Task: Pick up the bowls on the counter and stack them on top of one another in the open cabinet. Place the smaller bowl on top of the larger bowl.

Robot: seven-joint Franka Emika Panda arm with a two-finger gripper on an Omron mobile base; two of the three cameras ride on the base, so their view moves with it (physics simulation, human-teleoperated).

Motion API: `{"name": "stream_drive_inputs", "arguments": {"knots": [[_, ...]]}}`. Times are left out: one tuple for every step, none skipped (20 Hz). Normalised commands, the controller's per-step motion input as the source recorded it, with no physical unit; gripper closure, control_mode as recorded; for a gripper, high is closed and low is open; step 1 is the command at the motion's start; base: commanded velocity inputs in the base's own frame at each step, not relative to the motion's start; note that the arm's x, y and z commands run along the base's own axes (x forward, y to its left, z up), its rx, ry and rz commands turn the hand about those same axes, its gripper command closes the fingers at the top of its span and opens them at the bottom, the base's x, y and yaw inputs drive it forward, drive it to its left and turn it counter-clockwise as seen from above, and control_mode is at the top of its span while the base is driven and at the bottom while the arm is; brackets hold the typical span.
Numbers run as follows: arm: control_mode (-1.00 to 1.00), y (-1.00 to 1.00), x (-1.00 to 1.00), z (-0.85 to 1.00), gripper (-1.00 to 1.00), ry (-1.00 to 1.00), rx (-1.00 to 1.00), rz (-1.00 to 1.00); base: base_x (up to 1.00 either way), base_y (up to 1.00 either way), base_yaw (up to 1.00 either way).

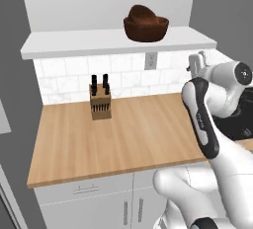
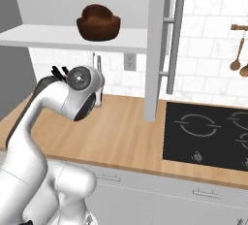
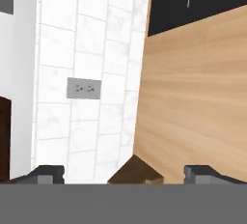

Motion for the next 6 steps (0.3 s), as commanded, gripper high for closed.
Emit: {"name": "stream_drive_inputs", "arguments": {"knots": [[-1.00,0.00,-1.00,-1.00,-1.00,0.00,-0.24,0.00,0.00,0.00,0.00],[-1.00,0.00,-1.00,-1.00,-1.00,-0.02,-0.31,0.00,0.00,0.00,0.00],[-1.00,0.10,-1.00,-1.00,-1.00,-0.03,-0.35,0.03,0.00,0.00,0.00],[-1.00,0.41,-0.81,-0.30,-1.00,0.31,-0.11,0.11,0.00,0.00,0.00],[-1.00,0.00,0.00,0.00,-1.00,0.00,0.10,-0.14,0.00,0.00,0.00],[-1.00,0.00,0.00,0.00,-1.00,0.00,-0.02,0.00,0.00,0.00,0.00]]}}
